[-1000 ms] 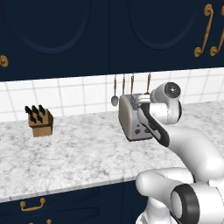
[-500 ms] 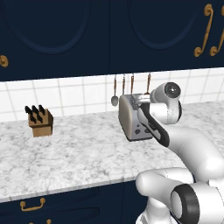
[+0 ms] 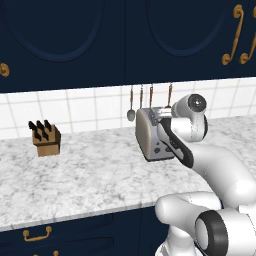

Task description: Start the toaster. Once the lever pops up, take the bread to the plate on the dining counter.

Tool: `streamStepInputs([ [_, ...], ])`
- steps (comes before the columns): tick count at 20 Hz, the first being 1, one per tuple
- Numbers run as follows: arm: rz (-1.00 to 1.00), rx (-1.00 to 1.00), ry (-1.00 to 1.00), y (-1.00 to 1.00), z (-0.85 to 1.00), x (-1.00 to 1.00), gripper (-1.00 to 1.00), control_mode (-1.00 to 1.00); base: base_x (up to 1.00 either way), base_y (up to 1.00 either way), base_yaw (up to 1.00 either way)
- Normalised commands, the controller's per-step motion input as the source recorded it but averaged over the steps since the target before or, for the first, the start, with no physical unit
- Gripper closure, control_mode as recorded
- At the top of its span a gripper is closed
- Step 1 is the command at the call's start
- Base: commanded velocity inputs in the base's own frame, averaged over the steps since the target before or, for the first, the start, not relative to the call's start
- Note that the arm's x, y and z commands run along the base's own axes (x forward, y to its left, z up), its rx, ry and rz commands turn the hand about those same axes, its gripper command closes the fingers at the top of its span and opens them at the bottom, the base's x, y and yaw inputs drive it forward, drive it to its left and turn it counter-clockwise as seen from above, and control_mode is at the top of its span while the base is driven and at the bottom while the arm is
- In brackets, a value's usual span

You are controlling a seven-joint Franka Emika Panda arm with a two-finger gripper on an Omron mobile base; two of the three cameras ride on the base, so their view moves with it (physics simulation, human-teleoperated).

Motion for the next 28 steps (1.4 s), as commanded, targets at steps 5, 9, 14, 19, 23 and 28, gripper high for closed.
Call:
streamStepInputs([
  [5, 0.0, 0.0, 0.0, 0.0, 0.0, 0.0, -1.0, -1.0, 0.0, 0.0, 0.0],
  [9, 0.0, 0.0, 0.0, 0.0, 0.0, 0.0, -1.0, -1.0, 0.0, 0.0, 0.0],
  [14, 0.0, 0.0, 0.0, 0.0, 0.0, 0.0, -1.0, -1.0, 0.0, 0.0, 0.0],
  [19, 0.0, 0.0, 0.0, 0.0, 0.0, 0.0, -1.0, -1.0, 0.0, 0.0, 0.0],
  [23, 0.0, 0.0, 0.0, 0.0, 0.0, 0.0, -1.0, -1.0, 0.0, 0.0, 0.0],
  [28, 0.0, 0.0, 0.0, 0.0, 0.0, 0.0, -1.0, -1.0, 0.0, 0.0, 0.0],
])
